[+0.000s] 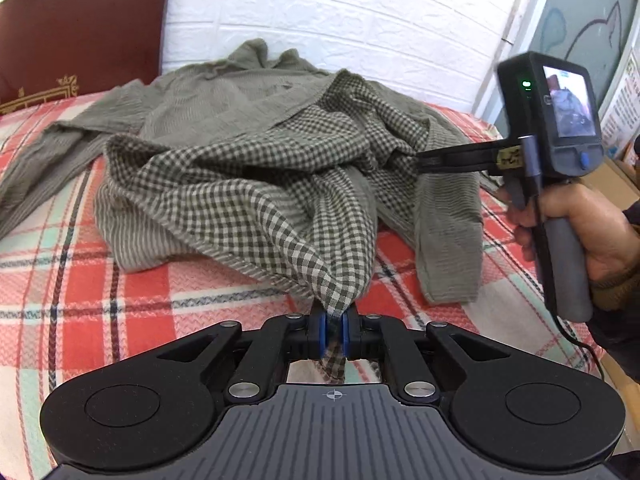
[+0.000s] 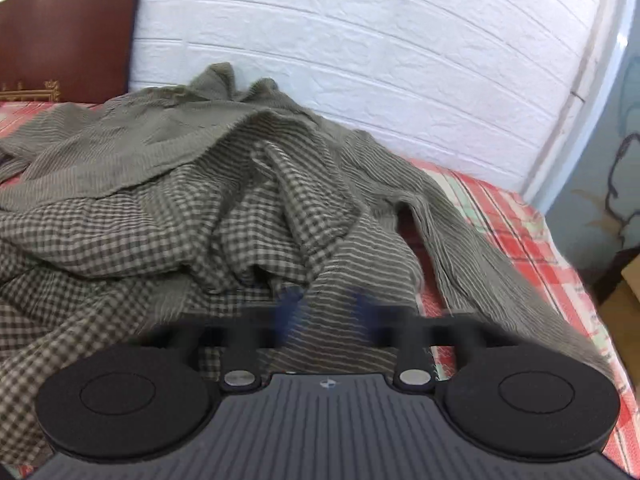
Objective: Fold clothes
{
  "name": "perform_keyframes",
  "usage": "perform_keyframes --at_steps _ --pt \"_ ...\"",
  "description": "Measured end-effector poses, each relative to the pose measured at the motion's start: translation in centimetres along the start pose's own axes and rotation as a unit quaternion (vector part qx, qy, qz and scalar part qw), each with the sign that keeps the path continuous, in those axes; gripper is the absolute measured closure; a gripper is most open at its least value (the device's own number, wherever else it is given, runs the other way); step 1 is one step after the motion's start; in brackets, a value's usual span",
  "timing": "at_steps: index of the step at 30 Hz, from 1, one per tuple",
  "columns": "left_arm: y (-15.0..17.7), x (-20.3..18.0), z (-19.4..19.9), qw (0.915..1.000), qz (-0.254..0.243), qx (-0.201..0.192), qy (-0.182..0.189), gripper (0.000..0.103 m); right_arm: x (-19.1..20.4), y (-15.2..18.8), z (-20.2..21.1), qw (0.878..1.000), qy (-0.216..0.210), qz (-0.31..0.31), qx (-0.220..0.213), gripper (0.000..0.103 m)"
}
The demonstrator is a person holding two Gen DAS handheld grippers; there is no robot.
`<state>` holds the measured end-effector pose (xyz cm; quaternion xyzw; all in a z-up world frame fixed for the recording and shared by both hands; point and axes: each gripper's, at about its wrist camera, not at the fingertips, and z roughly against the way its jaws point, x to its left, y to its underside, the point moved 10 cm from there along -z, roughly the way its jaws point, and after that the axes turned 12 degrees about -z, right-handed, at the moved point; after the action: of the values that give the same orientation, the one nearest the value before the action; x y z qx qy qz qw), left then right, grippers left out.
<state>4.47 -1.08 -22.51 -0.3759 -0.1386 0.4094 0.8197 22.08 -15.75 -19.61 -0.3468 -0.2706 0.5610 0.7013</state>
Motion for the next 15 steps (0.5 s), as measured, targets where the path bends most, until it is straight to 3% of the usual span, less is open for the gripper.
perform_keyframes --at_steps 2,7,11,13,15 --pt "0.1 0.4 0.0 1.0000 0.004 0.001 0.001 0.087 -1.5 -0.4 0.9 0.999 -0.015 -0.045 0.005 0.103" --pt "0.1 0.8 -0.5 0.9999 0.004 0.006 0.007 0.077 -5.9 -1.1 5.7 0.997 -0.009 -0.071 -0.036 0.103" --pt "-0.1 0.3 -0.9 0.9999 -0.004 0.008 0.007 0.076 -5.4 -0.8 5.8 0.997 -0.047 -0.063 -0.014 0.099" --pt "-0.2 0.0 -0.7 1.0000 -0.006 0.004 0.004 0.076 -3.4 -0.7 5.3 0.996 -0.075 -0.053 -0.008 0.087" --pt "0.0 0.1 -0.5 1.0000 -0.003 0.002 0.002 0.075 -1.2 -0.8 4.3 0.996 -0.076 -0.041 -0.014 0.059"
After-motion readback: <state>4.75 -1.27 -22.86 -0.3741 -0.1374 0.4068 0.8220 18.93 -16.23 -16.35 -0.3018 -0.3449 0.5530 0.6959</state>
